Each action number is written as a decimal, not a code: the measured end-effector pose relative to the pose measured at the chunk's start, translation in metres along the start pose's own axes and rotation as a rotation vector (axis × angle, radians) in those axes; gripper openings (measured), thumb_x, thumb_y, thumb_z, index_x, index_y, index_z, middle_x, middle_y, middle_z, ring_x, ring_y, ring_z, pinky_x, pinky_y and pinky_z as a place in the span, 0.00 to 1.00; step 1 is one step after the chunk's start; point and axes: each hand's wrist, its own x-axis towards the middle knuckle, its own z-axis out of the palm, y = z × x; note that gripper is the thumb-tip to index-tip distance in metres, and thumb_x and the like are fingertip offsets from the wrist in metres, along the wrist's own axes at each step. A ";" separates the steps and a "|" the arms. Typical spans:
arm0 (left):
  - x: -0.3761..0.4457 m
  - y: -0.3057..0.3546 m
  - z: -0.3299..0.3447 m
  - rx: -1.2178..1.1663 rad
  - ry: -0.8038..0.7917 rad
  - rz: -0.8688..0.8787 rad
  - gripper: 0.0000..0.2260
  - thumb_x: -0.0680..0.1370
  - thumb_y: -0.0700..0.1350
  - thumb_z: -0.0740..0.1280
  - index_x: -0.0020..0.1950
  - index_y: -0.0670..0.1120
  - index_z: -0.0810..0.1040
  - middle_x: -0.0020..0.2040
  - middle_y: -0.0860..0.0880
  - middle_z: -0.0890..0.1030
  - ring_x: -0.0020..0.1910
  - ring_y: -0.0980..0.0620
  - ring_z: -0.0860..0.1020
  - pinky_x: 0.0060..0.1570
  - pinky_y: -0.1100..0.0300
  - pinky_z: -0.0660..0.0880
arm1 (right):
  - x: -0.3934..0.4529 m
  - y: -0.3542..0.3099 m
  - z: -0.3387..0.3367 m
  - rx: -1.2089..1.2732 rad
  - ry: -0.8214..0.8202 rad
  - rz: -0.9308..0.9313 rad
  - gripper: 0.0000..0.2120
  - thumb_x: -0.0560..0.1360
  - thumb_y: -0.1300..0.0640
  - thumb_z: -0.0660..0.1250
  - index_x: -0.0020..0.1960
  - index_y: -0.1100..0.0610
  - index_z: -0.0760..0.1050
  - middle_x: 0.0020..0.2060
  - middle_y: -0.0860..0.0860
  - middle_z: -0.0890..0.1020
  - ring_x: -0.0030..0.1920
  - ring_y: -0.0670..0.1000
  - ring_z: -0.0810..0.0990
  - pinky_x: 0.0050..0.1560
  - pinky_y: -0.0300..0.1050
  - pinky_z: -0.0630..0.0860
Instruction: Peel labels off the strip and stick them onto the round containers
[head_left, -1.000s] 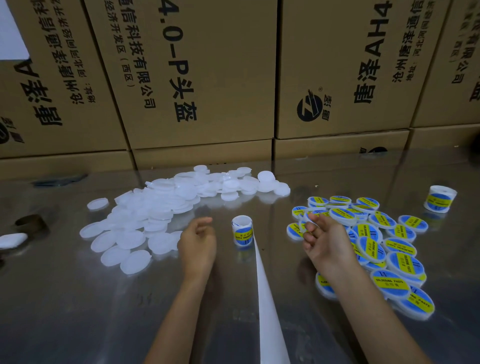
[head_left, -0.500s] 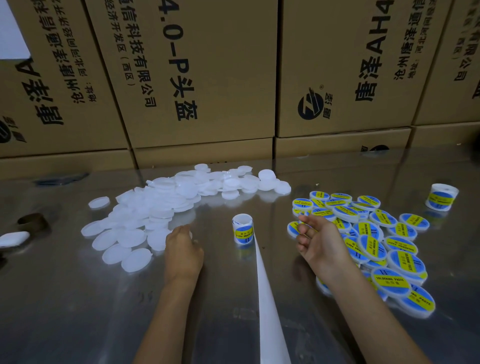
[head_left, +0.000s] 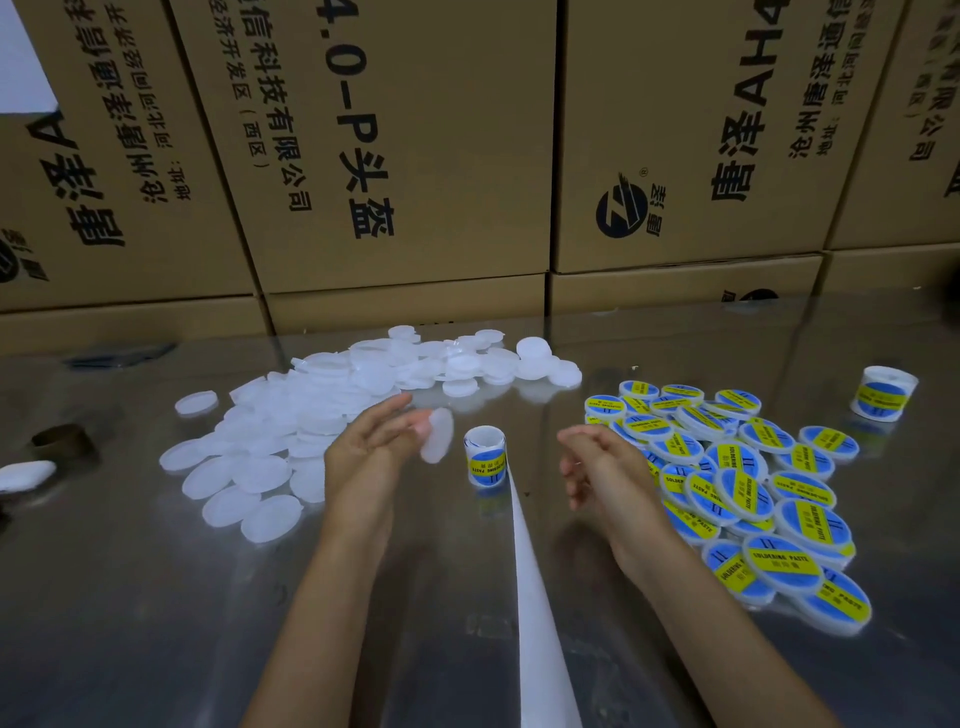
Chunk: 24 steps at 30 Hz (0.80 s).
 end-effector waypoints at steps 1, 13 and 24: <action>-0.002 0.002 0.003 -0.140 -0.076 -0.083 0.14 0.76 0.33 0.70 0.60 0.45 0.81 0.48 0.49 0.87 0.48 0.59 0.84 0.46 0.70 0.78 | -0.002 0.002 0.004 -0.034 -0.009 -0.064 0.04 0.77 0.59 0.69 0.44 0.56 0.77 0.30 0.51 0.76 0.25 0.45 0.70 0.25 0.40 0.67; -0.017 -0.003 0.027 -0.272 -0.378 -0.248 0.12 0.77 0.39 0.68 0.60 0.40 0.81 0.56 0.41 0.85 0.53 0.50 0.84 0.55 0.58 0.80 | -0.011 0.010 0.018 -0.150 -0.228 -0.334 0.05 0.80 0.60 0.66 0.49 0.59 0.80 0.24 0.49 0.77 0.26 0.43 0.73 0.31 0.33 0.71; -0.015 -0.004 0.023 -0.097 -0.022 -0.157 0.10 0.80 0.36 0.66 0.59 0.46 0.81 0.53 0.48 0.83 0.46 0.50 0.84 0.38 0.60 0.82 | 0.005 0.024 0.012 -0.286 -0.065 -0.311 0.11 0.82 0.62 0.58 0.57 0.56 0.78 0.41 0.51 0.83 0.41 0.48 0.78 0.44 0.41 0.73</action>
